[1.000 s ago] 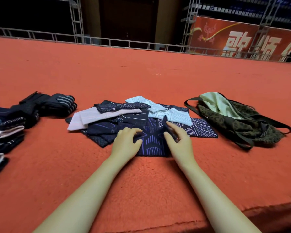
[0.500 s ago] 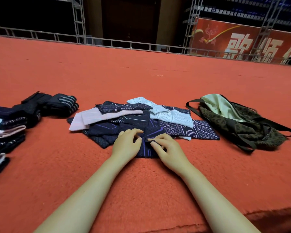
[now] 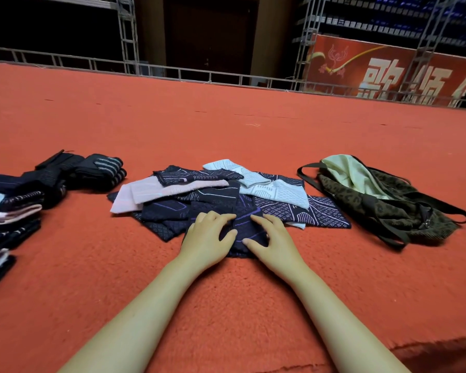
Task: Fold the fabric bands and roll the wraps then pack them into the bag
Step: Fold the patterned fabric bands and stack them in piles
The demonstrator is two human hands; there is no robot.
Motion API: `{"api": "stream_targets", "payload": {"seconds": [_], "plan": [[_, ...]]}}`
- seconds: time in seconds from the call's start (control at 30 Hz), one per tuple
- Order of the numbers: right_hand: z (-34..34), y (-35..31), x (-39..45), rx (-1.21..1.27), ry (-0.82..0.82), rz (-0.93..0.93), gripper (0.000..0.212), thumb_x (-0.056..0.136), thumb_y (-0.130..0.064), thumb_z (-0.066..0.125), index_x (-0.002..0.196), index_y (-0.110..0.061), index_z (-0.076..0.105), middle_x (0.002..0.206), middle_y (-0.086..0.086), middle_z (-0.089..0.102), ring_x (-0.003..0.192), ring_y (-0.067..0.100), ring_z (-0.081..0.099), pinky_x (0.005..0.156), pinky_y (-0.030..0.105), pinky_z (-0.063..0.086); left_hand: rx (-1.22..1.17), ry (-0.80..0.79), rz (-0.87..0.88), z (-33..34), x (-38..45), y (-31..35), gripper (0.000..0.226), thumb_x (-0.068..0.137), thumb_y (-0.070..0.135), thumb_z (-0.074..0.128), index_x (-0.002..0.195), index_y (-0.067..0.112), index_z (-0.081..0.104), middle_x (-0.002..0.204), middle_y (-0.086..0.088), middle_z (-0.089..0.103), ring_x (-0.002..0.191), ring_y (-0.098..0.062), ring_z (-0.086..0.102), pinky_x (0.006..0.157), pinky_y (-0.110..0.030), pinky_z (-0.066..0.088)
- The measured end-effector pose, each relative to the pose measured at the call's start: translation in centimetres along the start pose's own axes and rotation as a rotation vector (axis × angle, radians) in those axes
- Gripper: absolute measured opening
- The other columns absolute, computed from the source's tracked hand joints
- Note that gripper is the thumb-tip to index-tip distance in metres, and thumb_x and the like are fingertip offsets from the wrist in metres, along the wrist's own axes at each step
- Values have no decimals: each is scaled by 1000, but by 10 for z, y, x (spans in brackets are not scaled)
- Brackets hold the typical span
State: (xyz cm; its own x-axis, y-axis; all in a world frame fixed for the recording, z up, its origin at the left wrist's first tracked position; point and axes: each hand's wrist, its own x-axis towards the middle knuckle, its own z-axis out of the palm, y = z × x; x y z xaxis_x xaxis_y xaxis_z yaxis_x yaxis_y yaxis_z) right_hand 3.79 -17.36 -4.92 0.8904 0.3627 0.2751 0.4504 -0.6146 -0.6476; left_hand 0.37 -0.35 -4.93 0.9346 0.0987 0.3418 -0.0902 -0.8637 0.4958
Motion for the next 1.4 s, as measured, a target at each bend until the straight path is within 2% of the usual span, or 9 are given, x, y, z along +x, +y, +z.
{"api": "stream_targets", "payload": {"seconds": [0.3, 0.5, 0.63, 0.77, 0.83, 0.97, 1.07, 1.2, 1.4], "plan": [[-6, -4, 3, 579, 64, 169, 50, 86, -3, 62, 132, -20, 48, 89, -2, 62, 74, 6, 61, 59, 16, 48, -31, -11, 11, 1, 2, -3, 43, 87, 36, 59, 130, 33, 52, 115, 8, 51, 116, -15, 38, 102, -34, 35], [-13, -8, 3, 974, 123, 161, 52, 80, -1, 66, 129, -12, 53, 97, 9, 68, 89, 14, 65, 82, 30, 53, -292, 64, 85, 4, 1, 12, 41, 81, 22, 70, 121, 23, 61, 97, 7, 52, 92, -11, 47, 83, -20, 39], [-14, -11, -1, 1001, 96, 158, 45, 72, -16, 67, 117, -19, 62, 97, 0, 69, 96, 15, 62, 89, 36, 48, -527, -14, -1, 4, -1, 25, 41, 83, 8, 66, 122, 18, 60, 98, 4, 60, 75, -1, 57, 76, -12, 46], [-12, -14, -1, 1016, 15, 110, 24, 89, -13, 58, 111, -19, 64, 90, 4, 68, 81, 20, 61, 69, 29, 50, -778, -38, -125, 5, -2, 29, 30, 94, 11, 50, 119, 26, 57, 103, 3, 66, 86, -12, 66, 94, -34, 51], [-10, -14, -2, 880, -10, 40, 31, 81, -21, 58, 110, -25, 66, 84, 0, 65, 70, 14, 55, 60, 22, 45, -883, -34, -161, 2, -2, 32, 29, 100, 14, 39, 118, 29, 55, 109, -1, 66, 93, -19, 66, 93, -36, 51], [-4, -9, -4, 429, 3, -99, 41, 75, -26, 60, 112, -44, 61, 103, -4, 56, 97, 5, 55, 78, 20, 44, -1114, -50, -274, -3, -2, 35, 18, 98, 36, 40, 109, 40, 54, 117, -1, 63, 104, -22, 63, 93, -39, 50], [2, -9, -6, 378, -45, -109, 47, 74, -31, 64, 116, -48, 54, 114, -4, 47, 106, 6, 53, 85, 24, 48, -1107, -15, -331, -2, 0, 29, 39, 86, 50, 49, 124, 42, 47, 140, 5, 47, 127, -16, 46, 111, -42, 33], [3, -8, -9, 300, -101, -98, 61, 76, -36, 72, 131, -42, 46, 118, -14, 45, 106, -10, 47, 85, 17, 45, -731, 80, -269, -9, 4, 23, 51, 96, 23, 49, 144, 19, 32, 139, 1, 46, 127, -12, 42, 101, -19, 28], [6, -11, -9, 250, -96, -67, 53, 89, -30, 63, 138, -30, 42, 113, -16, 57, 105, -6, 54, 92, 10, 37, -127, 143, -208, -15, -1, 4, 60, 90, 24, 54, 145, 18, 30, 134, -10, 44, 126, -28, 35, 104, -36, 30]]}}
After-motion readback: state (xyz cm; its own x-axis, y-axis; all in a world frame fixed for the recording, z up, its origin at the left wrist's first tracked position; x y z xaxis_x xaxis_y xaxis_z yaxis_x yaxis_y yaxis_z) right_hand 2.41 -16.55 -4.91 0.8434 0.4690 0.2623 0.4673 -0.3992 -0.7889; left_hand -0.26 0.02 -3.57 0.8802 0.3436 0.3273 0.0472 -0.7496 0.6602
